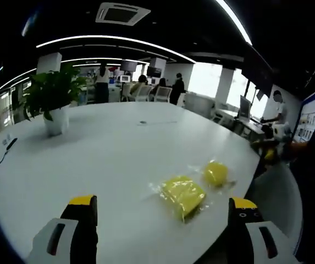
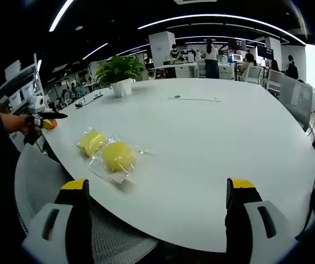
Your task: Compare the silicone blocks by pressing each to a similar depth, holding the contact briefly, and releasing to observe deformation and rebound differences across the visible hardness samples.
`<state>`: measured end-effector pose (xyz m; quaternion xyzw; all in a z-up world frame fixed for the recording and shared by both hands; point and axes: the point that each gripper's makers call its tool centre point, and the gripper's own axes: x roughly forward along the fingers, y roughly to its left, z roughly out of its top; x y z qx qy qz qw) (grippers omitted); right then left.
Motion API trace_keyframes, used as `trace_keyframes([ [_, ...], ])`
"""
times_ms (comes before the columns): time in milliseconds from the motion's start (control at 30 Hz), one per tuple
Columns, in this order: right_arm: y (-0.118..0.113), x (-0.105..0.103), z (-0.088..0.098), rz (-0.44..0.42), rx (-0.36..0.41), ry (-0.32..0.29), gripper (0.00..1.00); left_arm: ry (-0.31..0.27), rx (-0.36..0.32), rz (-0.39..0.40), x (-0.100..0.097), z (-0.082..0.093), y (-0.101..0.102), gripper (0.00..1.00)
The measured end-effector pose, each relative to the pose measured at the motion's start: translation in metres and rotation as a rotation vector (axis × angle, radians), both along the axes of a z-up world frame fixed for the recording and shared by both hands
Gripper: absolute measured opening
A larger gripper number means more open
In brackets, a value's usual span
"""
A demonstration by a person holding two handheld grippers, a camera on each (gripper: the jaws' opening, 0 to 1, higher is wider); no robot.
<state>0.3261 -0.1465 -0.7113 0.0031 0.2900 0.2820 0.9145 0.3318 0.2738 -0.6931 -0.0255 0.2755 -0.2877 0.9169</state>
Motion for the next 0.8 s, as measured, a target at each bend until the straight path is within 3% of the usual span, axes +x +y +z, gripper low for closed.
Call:
trace_keyframes([
  [533, 0.003, -0.003, -0.004, -0.040, 0.015, 0.007, 0.97, -0.002, -0.042, 0.032, 0.016, 0.004, 0.002, 1.00],
  [800, 0.004, -0.003, -0.005, -0.020, 0.004, -0.010, 0.97, -0.012, -0.057, 0.055, 0.014, 0.011, 0.004, 1.00],
])
